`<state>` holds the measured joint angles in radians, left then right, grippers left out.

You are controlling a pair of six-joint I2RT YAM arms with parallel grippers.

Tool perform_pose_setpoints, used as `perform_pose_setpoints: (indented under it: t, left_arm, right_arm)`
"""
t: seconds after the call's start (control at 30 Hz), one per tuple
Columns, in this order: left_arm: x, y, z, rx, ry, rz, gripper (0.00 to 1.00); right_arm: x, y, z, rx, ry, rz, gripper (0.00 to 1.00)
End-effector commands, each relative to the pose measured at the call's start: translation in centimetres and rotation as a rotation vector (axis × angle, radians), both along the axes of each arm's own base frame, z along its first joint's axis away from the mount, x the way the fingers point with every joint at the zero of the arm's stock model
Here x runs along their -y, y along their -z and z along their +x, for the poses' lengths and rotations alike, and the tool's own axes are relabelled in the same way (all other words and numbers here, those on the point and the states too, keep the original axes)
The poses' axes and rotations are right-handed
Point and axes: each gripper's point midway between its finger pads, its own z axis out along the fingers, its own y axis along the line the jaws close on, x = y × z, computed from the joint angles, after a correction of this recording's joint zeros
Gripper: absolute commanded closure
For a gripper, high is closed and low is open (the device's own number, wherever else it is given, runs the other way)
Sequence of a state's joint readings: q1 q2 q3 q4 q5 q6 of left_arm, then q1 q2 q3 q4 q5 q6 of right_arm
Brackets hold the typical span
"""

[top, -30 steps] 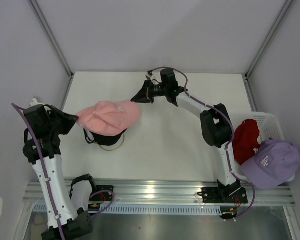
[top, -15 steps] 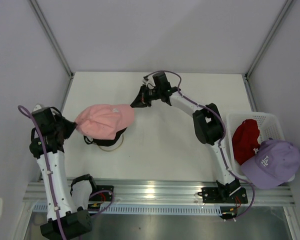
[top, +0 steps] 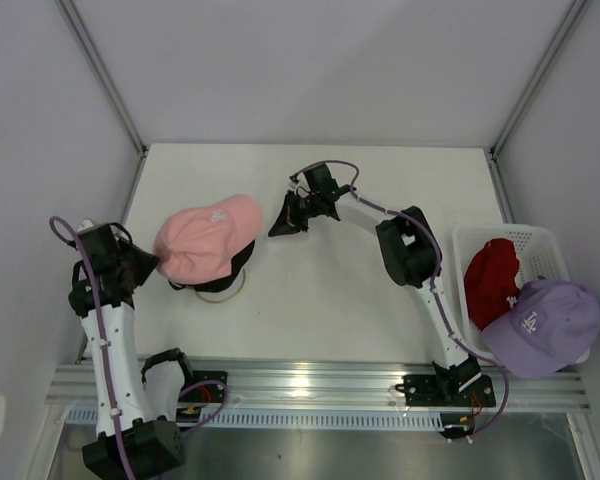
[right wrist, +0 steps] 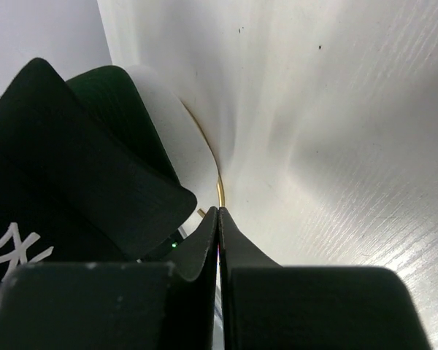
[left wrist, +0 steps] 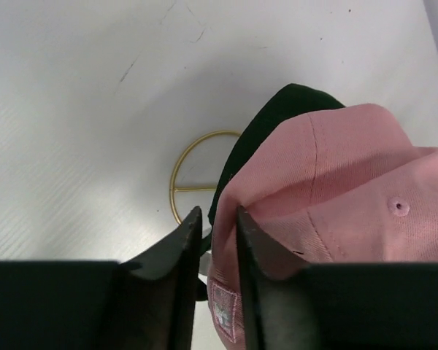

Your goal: Stack the hats

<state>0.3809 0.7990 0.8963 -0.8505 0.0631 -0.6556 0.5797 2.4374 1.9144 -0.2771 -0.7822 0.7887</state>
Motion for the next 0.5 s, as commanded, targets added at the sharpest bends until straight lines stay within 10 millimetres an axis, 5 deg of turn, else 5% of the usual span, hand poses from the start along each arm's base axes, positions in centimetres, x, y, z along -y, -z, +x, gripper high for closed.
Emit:
perform_pose_setpoints:
  t: [0.0, 0.07, 0.1, 0.2, 0.23, 0.33, 0.47]
  left_arm:
    - [-0.3, -3.7, 0.3, 0.077, 0.051, 0.086, 0.69]
    - [-0.4, -5.8, 0.2, 0.111, 0.063, 0.118, 0.56]
    - [-0.4, -6.4, 0.2, 0.121, 0.076, 0.135, 0.51]
    - [-0.1, -9.5, 0.2, 0.183, 0.101, 0.168, 0.38]
    - [0.1, -10.5, 0.1, 0.205, 0.117, 0.181, 0.35]
    - [1.0, -12.1, 0.4, 0.252, 0.162, 0.173, 0.27]
    - [1.6, -12.2, 0.6, 0.267, 0.193, 0.151, 0.22]
  right_arm:
    - [0.0, -3.0, 0.2, 0.108, -0.033, 0.038, 1.0]
    - [0.7, -4.5, 0.7, 0.148, -0.028, 0.073, 1.0]
    - [0.8, -7.0, 0.5, 0.18, -0.044, 0.124, 1.0]
    - [1.6, -10.8, 0.9, 0.26, -0.035, 0.224, 0.84]
    - [1.9, -13.6, 1.0, 0.333, -0.033, 0.264, 0.78]
    - [2.8, -17.5, 1.1, 0.425, -0.025, 0.31, 0.46]
    - [2.2, -21.6, -0.1, 0.416, -0.02, 0.445, 0.24]
